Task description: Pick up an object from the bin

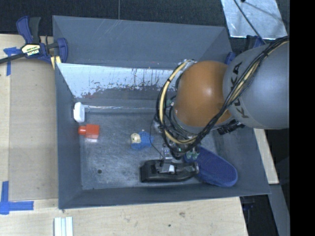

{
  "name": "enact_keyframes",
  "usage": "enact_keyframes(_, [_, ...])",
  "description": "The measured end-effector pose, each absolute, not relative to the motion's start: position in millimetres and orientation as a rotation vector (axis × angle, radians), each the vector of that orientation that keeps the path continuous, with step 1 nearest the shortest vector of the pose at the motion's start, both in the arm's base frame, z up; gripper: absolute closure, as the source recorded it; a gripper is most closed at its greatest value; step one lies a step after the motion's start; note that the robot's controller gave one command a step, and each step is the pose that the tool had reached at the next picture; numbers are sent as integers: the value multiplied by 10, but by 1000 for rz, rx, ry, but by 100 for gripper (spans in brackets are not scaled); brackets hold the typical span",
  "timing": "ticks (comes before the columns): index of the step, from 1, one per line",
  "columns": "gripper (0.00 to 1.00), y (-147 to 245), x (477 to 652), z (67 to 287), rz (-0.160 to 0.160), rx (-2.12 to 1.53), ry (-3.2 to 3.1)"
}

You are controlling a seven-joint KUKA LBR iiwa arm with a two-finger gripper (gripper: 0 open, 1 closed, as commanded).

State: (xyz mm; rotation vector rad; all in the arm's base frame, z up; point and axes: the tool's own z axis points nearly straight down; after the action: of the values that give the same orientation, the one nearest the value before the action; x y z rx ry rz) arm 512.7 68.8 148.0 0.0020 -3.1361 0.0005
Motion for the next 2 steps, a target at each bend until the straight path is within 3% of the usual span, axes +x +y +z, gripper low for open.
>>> enact_keyframes(1, [0, 826, 5445, 974, -4, -49, -3149])
enact_keyframes(2, [0, 462, 5230, 693, -1, 181, -3134])
